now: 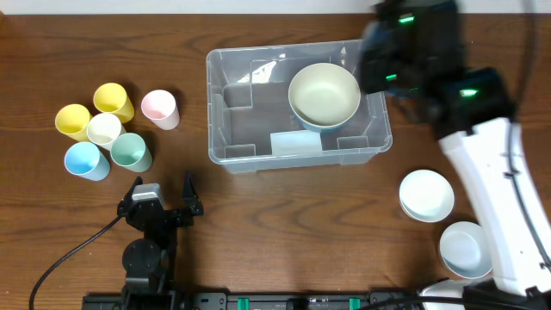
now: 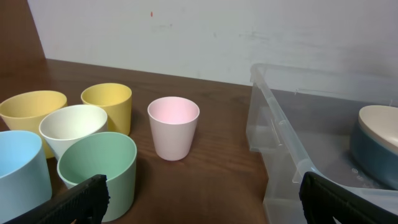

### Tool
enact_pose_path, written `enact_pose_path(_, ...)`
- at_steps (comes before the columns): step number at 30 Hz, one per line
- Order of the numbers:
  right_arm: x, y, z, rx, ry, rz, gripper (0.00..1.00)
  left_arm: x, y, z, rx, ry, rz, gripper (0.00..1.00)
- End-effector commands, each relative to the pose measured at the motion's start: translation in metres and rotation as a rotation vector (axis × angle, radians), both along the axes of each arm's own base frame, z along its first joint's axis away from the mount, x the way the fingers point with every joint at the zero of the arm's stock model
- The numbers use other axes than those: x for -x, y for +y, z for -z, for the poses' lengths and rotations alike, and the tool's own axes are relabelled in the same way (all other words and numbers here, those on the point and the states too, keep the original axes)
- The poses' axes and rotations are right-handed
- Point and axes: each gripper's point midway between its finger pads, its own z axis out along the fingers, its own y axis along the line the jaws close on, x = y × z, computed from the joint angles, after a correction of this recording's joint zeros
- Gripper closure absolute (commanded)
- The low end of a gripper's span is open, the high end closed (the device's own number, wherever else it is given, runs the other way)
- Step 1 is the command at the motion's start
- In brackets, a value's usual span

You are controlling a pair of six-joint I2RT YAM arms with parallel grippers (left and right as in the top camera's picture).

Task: Pack container
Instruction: 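Lower the second blue bowl into the bin onto the stacked bowls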

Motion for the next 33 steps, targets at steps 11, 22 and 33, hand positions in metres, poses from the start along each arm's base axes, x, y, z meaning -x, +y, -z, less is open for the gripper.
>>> enact_pose_path(11,-0.020,0.078,0.125,0.190,0.184,-0.087,0.99,0.000,0.001,0.020,-0.006,0.053,-0.004,0.02)
enact_pose_path(22,-0.031,0.087,0.189,0.229,0.282,-0.088,0.99,0.000,0.001,0.020,-0.006,0.053,-0.004,0.02)
enact_pose_path(33,-0.037,0.091,0.194,0.222,0.272,-0.088,0.54,0.000,0.001,0.020,-0.006,0.053,-0.004,0.02)
